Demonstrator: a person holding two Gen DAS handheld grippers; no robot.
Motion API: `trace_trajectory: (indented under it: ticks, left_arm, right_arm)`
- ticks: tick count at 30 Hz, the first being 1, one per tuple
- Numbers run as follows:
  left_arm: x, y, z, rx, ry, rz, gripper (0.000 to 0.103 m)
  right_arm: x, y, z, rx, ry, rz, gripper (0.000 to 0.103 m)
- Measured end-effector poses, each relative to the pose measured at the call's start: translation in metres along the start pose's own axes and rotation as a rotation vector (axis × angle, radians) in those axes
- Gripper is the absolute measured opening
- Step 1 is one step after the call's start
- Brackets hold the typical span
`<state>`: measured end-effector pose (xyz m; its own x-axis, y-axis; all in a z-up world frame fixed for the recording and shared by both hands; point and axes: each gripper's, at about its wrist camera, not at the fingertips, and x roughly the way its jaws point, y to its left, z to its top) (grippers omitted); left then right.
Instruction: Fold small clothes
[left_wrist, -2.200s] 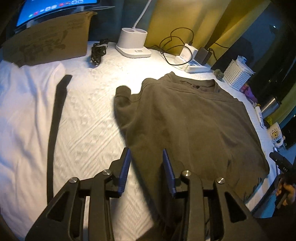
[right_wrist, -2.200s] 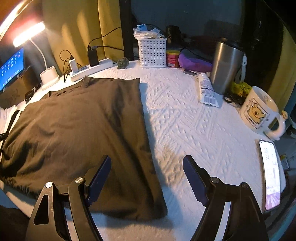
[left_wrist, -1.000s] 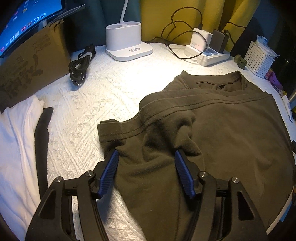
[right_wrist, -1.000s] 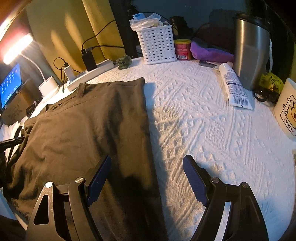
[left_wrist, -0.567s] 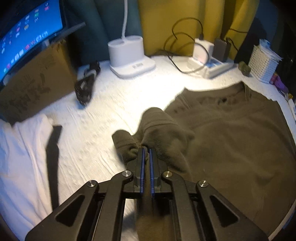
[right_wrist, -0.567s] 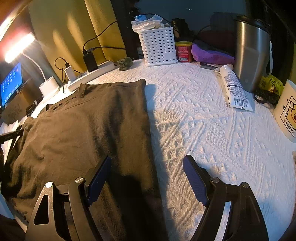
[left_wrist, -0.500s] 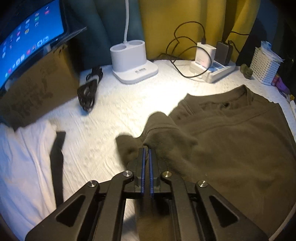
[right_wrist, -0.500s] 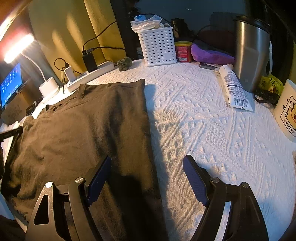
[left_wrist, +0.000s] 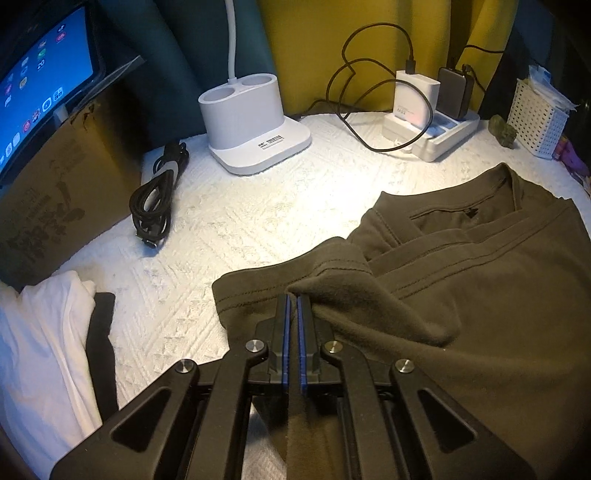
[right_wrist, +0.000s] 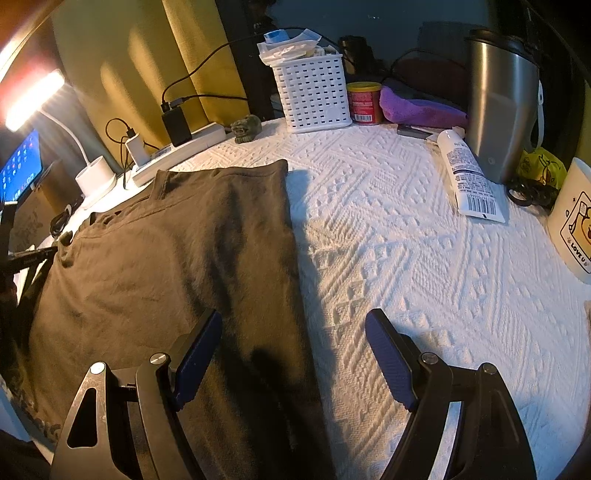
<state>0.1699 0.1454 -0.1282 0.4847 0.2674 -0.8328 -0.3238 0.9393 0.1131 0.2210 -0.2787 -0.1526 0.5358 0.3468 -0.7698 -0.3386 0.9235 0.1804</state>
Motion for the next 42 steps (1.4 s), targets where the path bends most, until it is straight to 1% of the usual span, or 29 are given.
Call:
trace_trajectory:
  ticks: [3, 6, 8, 12, 14, 16, 18, 20, 21, 22, 23, 24, 25, 26, 29, 30, 32, 36, 38, 39, 42]
  left_arm:
    - [-0.004, 0.003, -0.001, -0.018, -0.003, -0.008, 0.002]
    - [-0.008, 0.005, -0.002, -0.034, -0.014, -0.020, 0.002]
    - [-0.010, 0.007, -0.003, -0.044, -0.018, -0.035, 0.002]
    - [-0.014, 0.009, -0.006, -0.060, -0.039, -0.063, 0.002]
    - [-0.015, 0.012, -0.008, -0.070, -0.048, -0.077, 0.002]
    - [-0.015, 0.014, -0.008, -0.083, -0.052, -0.092, 0.002]
    - [-0.015, 0.017, -0.008, -0.091, -0.059, -0.110, 0.002]
    - [-0.013, 0.018, -0.007, -0.093, -0.060, -0.123, 0.002]
    - [-0.012, 0.018, -0.007, -0.094, -0.061, -0.131, 0.002]
    - [-0.012, 0.018, -0.006, -0.093, -0.063, -0.137, 0.002]
    - [-0.012, 0.018, -0.005, -0.093, -0.065, -0.143, 0.002]
    - [-0.013, 0.019, -0.004, -0.098, -0.069, -0.152, 0.002]
    - [-0.014, 0.020, -0.003, -0.105, -0.075, -0.162, 0.002]
    - [-0.017, 0.022, 0.000, -0.113, -0.086, -0.173, 0.002]
    - [-0.024, 0.027, 0.006, -0.119, -0.114, -0.169, 0.002]
    - [-0.026, 0.029, 0.008, -0.119, -0.125, -0.159, 0.002]
    - [-0.026, 0.035, 0.013, -0.119, -0.140, -0.135, 0.002]
    - [-0.011, 0.048, 0.016, -0.141, -0.116, -0.121, 0.002]
    - [-0.002, 0.051, 0.014, -0.147, -0.085, -0.129, 0.002]
    - [0.002, 0.052, 0.013, -0.148, -0.067, -0.146, 0.002]
    - [0.006, 0.054, 0.007, -0.163, -0.026, -0.163, 0.003]
  right_arm:
    - [-0.005, -0.004, 0.010, -0.001, -0.014, -0.004, 0.081]
    - [-0.010, -0.010, 0.027, -0.026, -0.048, -0.011, 0.081]
    - [-0.006, -0.014, 0.038, -0.037, -0.052, -0.012, 0.081]
    - [0.015, -0.021, 0.063, -0.037, -0.021, 0.016, 0.081]
    - [0.029, -0.019, 0.077, -0.044, -0.011, 0.051, 0.081]
    - [0.043, -0.012, 0.089, -0.054, 0.003, 0.073, 0.081]
    - [0.055, -0.002, 0.097, -0.092, 0.001, 0.086, 0.081]
    - [0.077, 0.006, 0.106, -0.117, 0.026, 0.073, 0.079]
    - [0.090, 0.010, 0.109, -0.129, 0.047, 0.071, 0.071]
    - [0.096, 0.017, 0.112, -0.154, 0.033, 0.038, 0.063]
    - [0.099, 0.023, 0.113, -0.184, 0.036, 0.033, 0.029]
    - [0.101, 0.028, 0.114, -0.211, 0.040, 0.016, 0.007]
    - [0.101, 0.033, 0.117, -0.227, 0.048, 0.001, 0.003]
    - [0.100, 0.034, 0.120, -0.223, 0.047, 0.009, 0.003]
    - [0.087, 0.034, 0.132, -0.242, -0.019, -0.049, 0.003]
    - [0.082, 0.032, 0.139, -0.231, -0.029, -0.038, 0.003]
    - [0.079, 0.028, 0.147, -0.218, -0.054, -0.046, 0.003]
    - [0.078, 0.022, 0.161, -0.192, -0.079, -0.065, 0.003]
    - [0.088, 0.023, 0.162, -0.190, -0.071, -0.072, 0.003]
    - [0.096, 0.023, 0.161, -0.192, -0.054, -0.077, 0.003]
    - [0.119, 0.025, 0.152, -0.207, 0.007, -0.112, 0.003]
